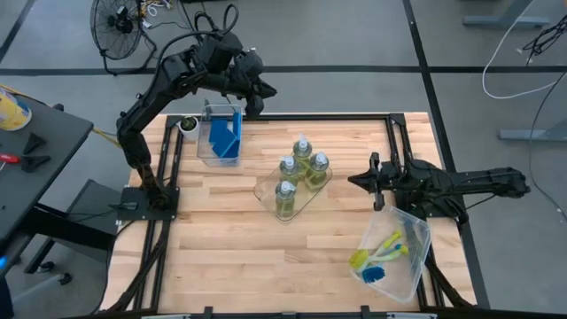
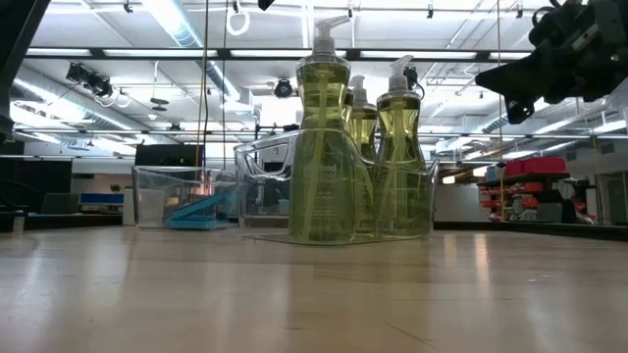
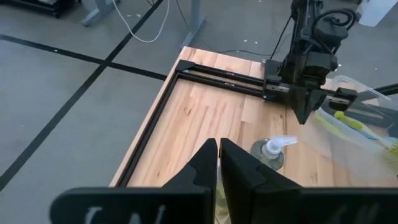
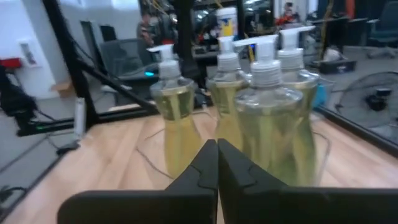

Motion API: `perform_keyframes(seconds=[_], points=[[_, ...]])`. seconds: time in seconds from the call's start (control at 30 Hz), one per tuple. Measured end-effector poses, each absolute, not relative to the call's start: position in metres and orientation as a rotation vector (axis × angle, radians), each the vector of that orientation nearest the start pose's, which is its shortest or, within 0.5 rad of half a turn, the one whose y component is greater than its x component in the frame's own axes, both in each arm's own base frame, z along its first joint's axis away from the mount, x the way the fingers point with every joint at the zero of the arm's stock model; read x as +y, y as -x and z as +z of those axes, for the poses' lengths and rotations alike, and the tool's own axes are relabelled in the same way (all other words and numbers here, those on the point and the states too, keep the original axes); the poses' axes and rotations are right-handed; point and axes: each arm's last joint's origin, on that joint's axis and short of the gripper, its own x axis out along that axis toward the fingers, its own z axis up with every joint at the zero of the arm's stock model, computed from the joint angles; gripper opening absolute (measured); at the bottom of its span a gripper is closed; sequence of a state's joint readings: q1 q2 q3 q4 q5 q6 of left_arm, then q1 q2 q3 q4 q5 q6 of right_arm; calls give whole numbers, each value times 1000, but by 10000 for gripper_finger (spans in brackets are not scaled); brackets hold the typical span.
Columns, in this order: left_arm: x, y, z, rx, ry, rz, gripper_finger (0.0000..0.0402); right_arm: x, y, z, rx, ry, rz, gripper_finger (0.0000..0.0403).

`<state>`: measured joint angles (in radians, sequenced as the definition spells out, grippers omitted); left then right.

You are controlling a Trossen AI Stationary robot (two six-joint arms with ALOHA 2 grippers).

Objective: Pick & Place Kitchen Sink Supplies
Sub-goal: Return to Home Position

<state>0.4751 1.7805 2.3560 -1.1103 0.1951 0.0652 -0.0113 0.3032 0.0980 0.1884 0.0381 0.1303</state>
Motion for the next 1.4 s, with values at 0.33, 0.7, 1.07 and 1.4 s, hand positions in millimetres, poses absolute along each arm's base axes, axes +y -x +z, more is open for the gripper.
perform_keyframes(seconds=[0.33, 0.7, 1.07, 1.4], points=[[147, -298, 499, 488, 104, 258, 21, -1, -115, 183, 10, -105, 1, 0], [147, -298, 500, 477, 100, 258, 21, -1, -115, 182, 24, -94, 64, 0], [147, -298, 500, 477, 100, 258, 21, -1, -110, 195, -116, -149, 40, 0], [147, -299, 500, 475, 99, 258, 21, -2, -100, 192, -101, -142, 20, 0]])
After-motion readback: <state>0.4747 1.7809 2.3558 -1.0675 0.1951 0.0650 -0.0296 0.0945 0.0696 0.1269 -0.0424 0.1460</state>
